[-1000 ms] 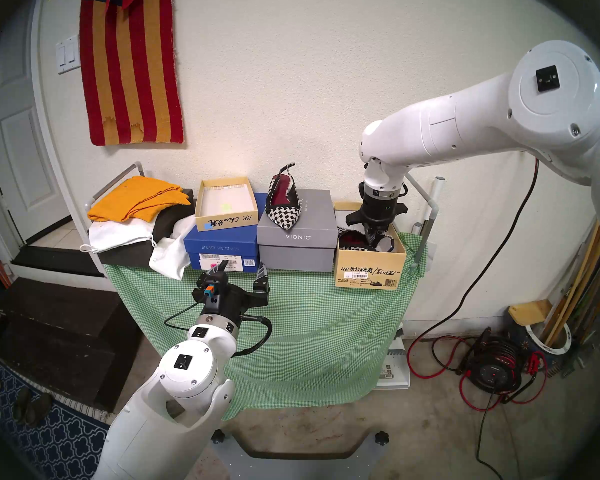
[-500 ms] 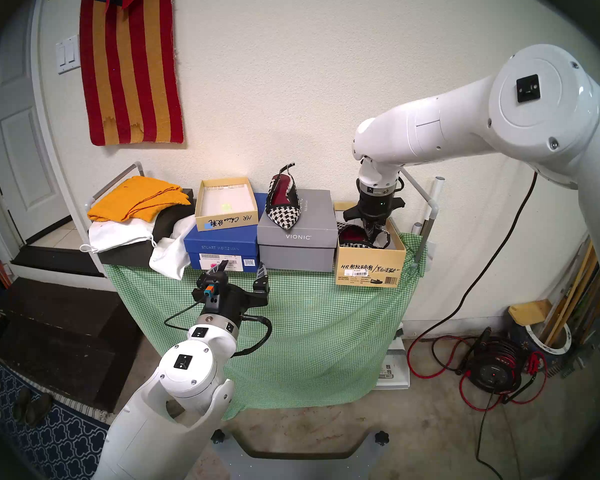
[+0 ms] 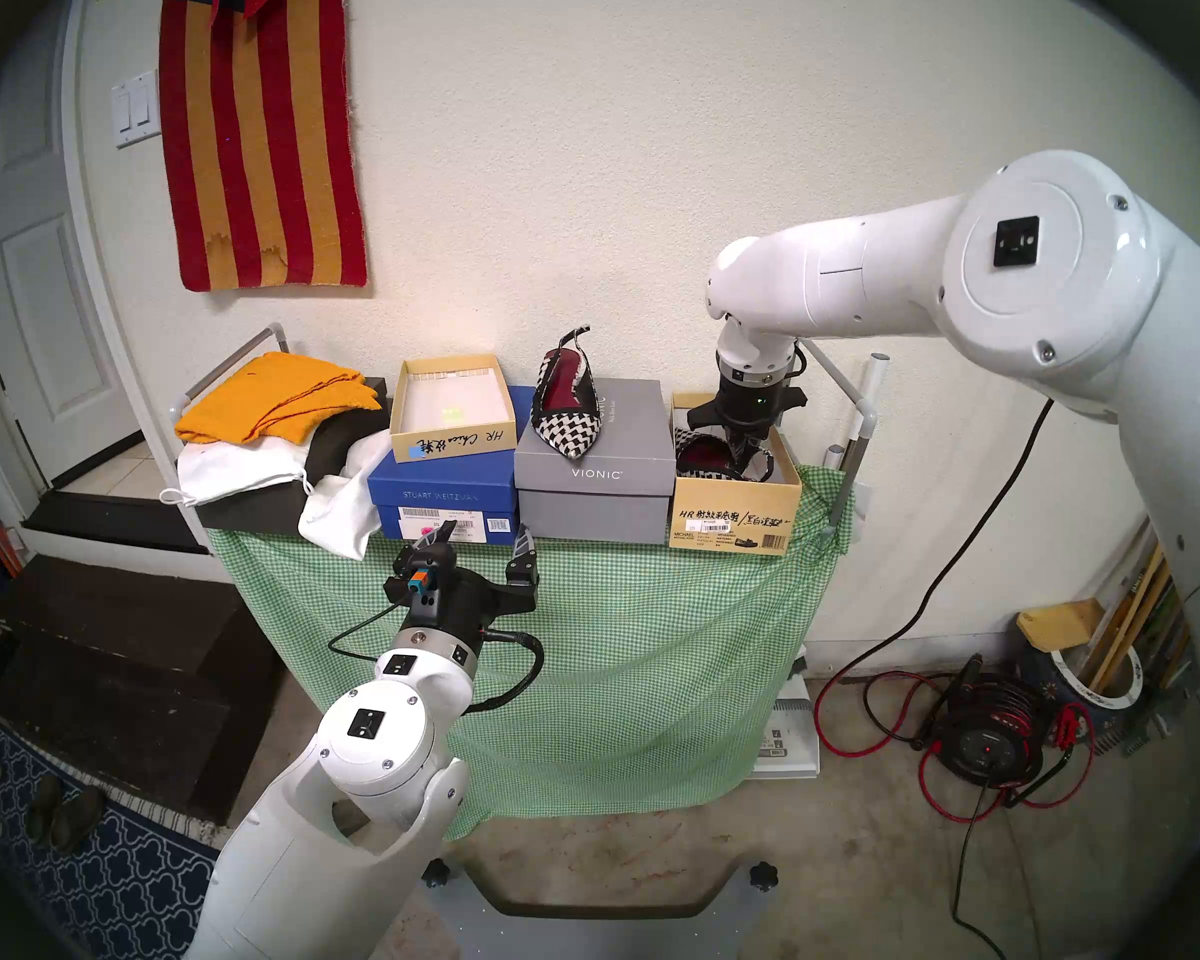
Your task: Take shoe out of the box
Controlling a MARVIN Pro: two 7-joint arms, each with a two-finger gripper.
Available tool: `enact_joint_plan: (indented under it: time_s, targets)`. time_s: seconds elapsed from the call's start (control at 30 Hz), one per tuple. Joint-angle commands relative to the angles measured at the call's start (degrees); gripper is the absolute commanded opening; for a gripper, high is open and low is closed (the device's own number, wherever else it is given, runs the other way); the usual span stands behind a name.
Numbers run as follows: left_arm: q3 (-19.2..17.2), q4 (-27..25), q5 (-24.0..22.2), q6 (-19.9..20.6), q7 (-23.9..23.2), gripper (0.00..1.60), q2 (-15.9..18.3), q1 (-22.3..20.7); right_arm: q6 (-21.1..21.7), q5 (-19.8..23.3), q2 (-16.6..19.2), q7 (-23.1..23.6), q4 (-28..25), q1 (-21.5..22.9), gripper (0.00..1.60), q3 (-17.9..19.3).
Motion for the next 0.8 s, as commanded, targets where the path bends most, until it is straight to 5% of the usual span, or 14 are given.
enact_joint_plan:
  time_s: [0.0,0.1,0.13,0.3,0.47,0.77]
  targets:
    - [-0.06,-0.05,0.02,0.0,-0.01,1.6,0.07,-0.01,-0.11,-0.06,0.58,0.62,5.8,-3.95,0.0,0.83]
    - [-0.06,-0.04,0.02,0.0,-0.01,1.6,0.07,-0.02,-0.11,-0.06,0.13,1.0,11.06,-6.9,0.0,1.19]
    - [-0.06,-0.04,0.02,0.0,-0.01,1.6,0.07,-0.02,-0.11,-0.06,0.52,0.87,8.61,-5.79,0.0,1.2]
    - [-0.06,-0.05,0.02,0.0,-0.02,1.6,0.07,-0.01,-0.11,-0.06,-0.59,0.2,13.09,-6.6,0.0,1.58]
    - [-0.06,-0.04,0.02,0.0,-0.01,1.6,0.07,-0.01,-0.11,-0.06,0.76,-0.22,7.98,-0.14,0.0,2.31]
    - [-0.06,-0.04,0.02,0.0,-0.01,1.6,0.07,-0.01,-0.11,-0.06,2.5,-2.68,3.65,3.43,0.0,3.6]
